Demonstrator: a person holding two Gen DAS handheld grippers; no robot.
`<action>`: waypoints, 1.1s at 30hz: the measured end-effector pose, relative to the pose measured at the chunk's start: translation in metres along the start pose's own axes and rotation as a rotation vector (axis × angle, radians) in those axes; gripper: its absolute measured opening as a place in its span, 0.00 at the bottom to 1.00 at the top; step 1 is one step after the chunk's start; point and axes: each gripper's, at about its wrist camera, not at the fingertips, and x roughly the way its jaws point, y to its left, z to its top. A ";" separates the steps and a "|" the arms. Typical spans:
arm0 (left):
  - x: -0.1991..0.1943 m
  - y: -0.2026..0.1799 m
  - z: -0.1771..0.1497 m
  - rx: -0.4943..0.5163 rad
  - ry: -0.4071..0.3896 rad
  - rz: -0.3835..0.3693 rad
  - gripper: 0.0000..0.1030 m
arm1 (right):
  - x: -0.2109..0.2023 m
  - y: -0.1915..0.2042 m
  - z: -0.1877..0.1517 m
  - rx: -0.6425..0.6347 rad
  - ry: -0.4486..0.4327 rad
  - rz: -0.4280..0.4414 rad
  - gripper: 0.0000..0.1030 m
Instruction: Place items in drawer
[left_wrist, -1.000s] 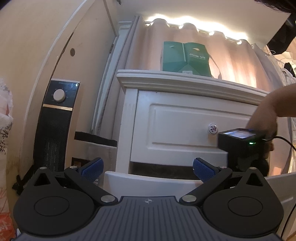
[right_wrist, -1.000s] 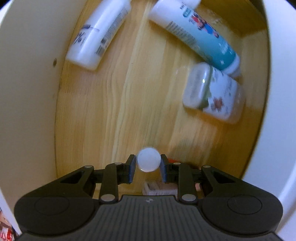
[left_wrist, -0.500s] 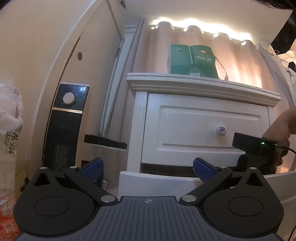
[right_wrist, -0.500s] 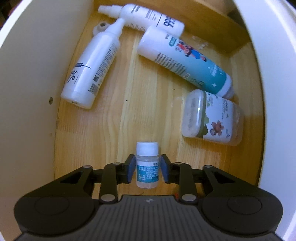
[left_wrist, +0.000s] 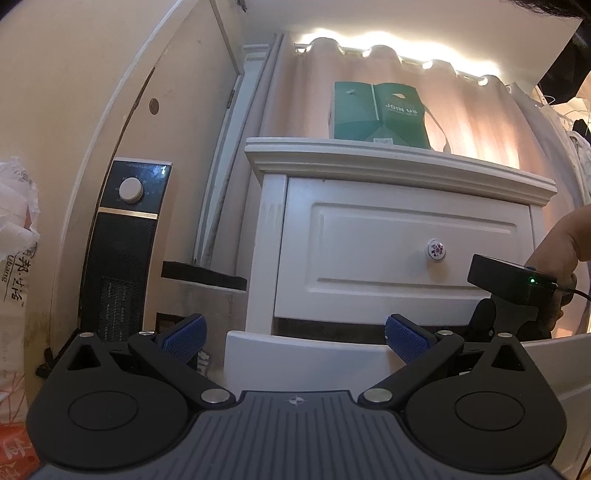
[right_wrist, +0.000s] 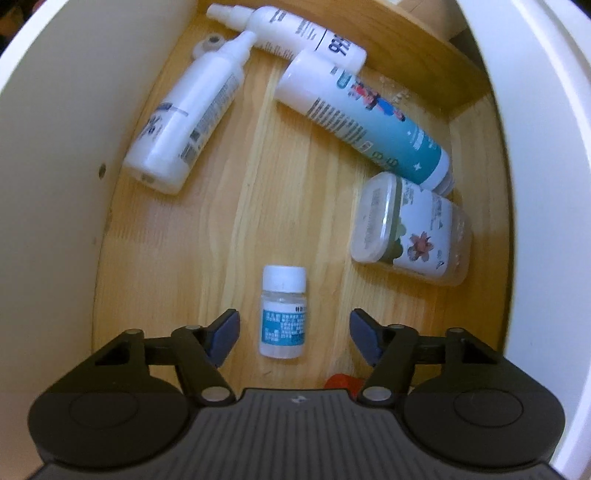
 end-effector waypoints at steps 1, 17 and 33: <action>0.000 0.000 -0.001 -0.001 0.002 -0.001 1.00 | -0.001 -0.001 -0.002 0.009 -0.008 0.004 0.40; 0.002 -0.002 -0.003 -0.001 0.012 -0.007 1.00 | -0.013 0.000 -0.007 0.026 0.000 0.035 0.30; 0.000 0.000 -0.003 -0.009 0.009 -0.010 1.00 | -0.022 0.015 -0.011 0.048 -0.001 0.061 0.28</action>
